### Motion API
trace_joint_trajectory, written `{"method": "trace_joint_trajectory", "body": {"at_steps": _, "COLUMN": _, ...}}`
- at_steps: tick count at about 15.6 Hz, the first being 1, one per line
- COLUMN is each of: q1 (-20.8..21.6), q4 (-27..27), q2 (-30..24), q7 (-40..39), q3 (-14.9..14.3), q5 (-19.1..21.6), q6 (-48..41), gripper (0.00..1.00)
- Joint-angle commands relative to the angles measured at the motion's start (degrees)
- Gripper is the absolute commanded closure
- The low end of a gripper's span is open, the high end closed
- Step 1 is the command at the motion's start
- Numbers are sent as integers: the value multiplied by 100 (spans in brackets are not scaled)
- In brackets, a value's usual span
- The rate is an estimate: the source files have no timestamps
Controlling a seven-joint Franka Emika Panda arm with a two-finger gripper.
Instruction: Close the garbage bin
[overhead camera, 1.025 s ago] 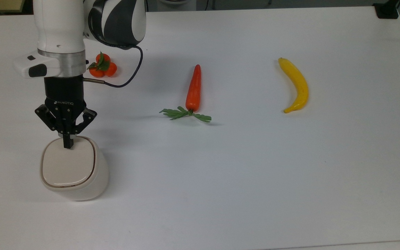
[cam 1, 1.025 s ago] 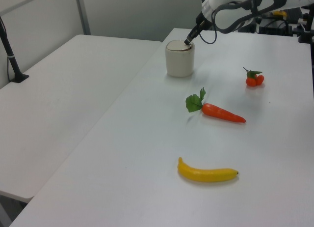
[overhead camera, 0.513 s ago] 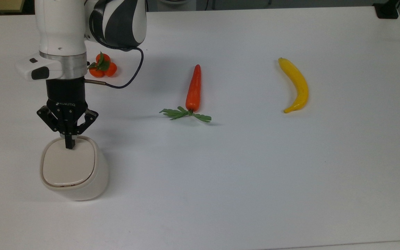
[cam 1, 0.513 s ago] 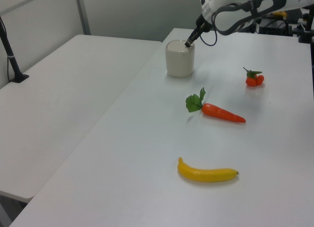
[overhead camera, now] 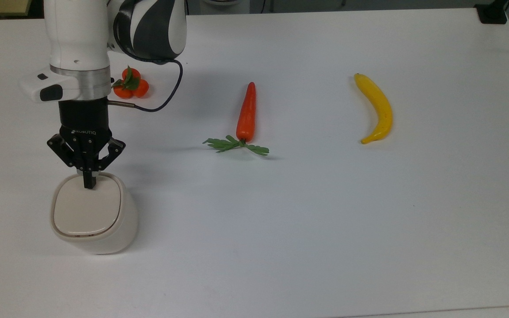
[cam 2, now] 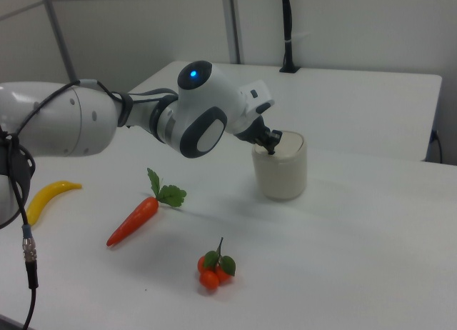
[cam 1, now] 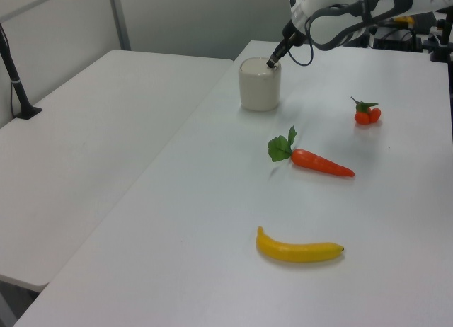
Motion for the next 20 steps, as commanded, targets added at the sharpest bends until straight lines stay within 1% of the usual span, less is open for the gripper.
{"method": "trace_joint_trajectory", "body": {"at_steps": 1, "q1": -34, "q4": -166, "q2": -577, "q7": -24, "q3": 69, "q5": -81, "q6": -1050, "gripper": 100}}
{"method": "trace_joint_trajectory", "body": {"at_steps": 2, "q1": -8, "q4": -166, "q2": -744, "q7": -24, "q3": 69, "q5": -81, "q6": -1340, "gripper": 100}}
{"method": "trace_joint_trajectory", "body": {"at_steps": 4, "q1": -7, "q4": -157, "q2": -1078, "q7": -15, "q3": 60, "q5": -72, "q6": -2043, "gripper": 94}}
{"method": "trace_joint_trajectory", "body": {"at_steps": 6, "q1": -7, "q4": -122, "q2": -1342, "q7": -15, "q3": 51, "q5": -72, "q6": -2755, "gripper": 83}}
{"method": "trace_joint_trajectory", "body": {"at_steps": 7, "q1": -7, "q4": -122, "q2": -1482, "q7": -15, "q3": 34, "q5": -72, "q6": -3072, "gripper": 75}}
{"method": "trace_joint_trajectory", "body": {"at_steps": 8, "q1": -16, "q4": -122, "q2": -1632, "q7": -15, "q3": 25, "q5": -72, "q6": -3414, "gripper": 65}}
{"method": "trace_joint_trajectory", "body": {"at_steps": 9, "q1": -16, "q4": -122, "q2": -1755, "q7": -15, "q3": 16, "q5": -72, "q6": -3800, "gripper": 51}}
{"method": "trace_joint_trajectory", "body": {"at_steps": 10, "q1": -34, "q4": -114, "q2": -1887, "q7": -15, "q3": 7, "q5": -72, "q6": -4196, "gripper": 30}}
{"method": "trace_joint_trajectory", "body": {"at_steps": 11, "q1": -25, "q4": -113, "q2": -2019, "q7": -23, "q3": 7, "q5": -90, "q6": -4539, "gripper": 0}}
{"method": "trace_joint_trajectory", "body": {"at_steps": 13, "q1": -7, "q4": -113, "q2": -2221, "q7": -24, "q3": 25, "q5": -81, "q6": -5146, "gripper": 0}}
{"method": "trace_joint_trajectory", "body": {"at_steps": 16, "q1": 10, "q4": 45, "q2": -2441, "q7": 3, "q3": 68, "q5": -38, "q6": -5885, "gripper": 0}}
{"method": "trace_joint_trajectory", "body": {"at_steps": 20, "q1": 10, "q4": 36, "q2": -3021, "q7": 3, "q3": 25, "q5": 51, "q6": -6896, "gripper": 0}}
